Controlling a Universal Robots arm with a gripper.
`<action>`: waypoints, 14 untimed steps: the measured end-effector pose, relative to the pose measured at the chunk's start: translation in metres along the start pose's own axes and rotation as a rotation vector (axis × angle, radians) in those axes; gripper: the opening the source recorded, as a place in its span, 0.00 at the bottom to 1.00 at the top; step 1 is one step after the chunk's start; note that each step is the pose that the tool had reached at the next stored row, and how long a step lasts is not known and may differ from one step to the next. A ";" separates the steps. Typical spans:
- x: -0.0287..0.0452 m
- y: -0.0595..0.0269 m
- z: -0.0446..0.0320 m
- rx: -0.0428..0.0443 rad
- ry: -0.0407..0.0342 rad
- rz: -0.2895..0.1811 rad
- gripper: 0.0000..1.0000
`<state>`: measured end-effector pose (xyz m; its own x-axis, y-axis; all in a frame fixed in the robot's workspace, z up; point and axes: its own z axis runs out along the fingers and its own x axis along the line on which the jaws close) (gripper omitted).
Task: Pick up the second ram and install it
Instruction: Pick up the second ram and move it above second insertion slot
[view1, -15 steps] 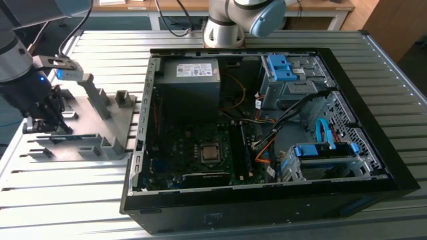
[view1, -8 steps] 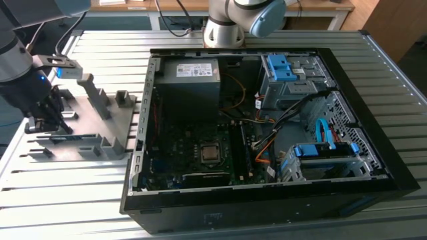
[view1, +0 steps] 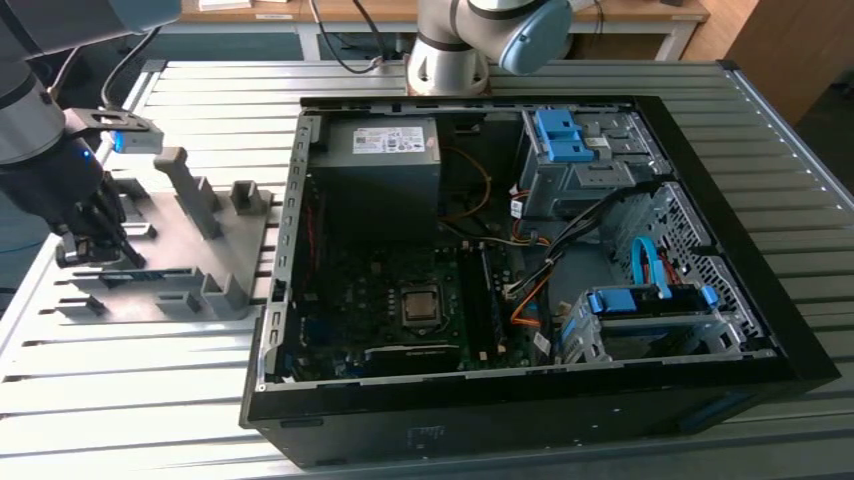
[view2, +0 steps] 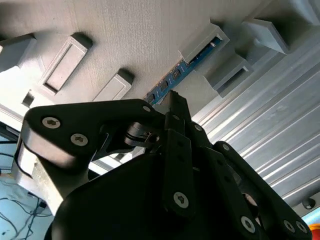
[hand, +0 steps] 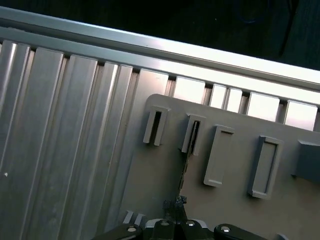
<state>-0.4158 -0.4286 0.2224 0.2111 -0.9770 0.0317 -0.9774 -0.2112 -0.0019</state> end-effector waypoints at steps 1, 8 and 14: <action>-0.0001 0.0000 0.0001 0.0003 -0.0008 0.000 0.10; -0.0001 0.0001 0.0020 -0.0007 -0.0032 0.054 0.10; -0.0002 0.0001 0.0046 -0.0040 -0.0029 0.161 0.10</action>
<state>-0.4159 -0.4286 0.2178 0.0515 -0.9983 0.0283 -0.9987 -0.0516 -0.0027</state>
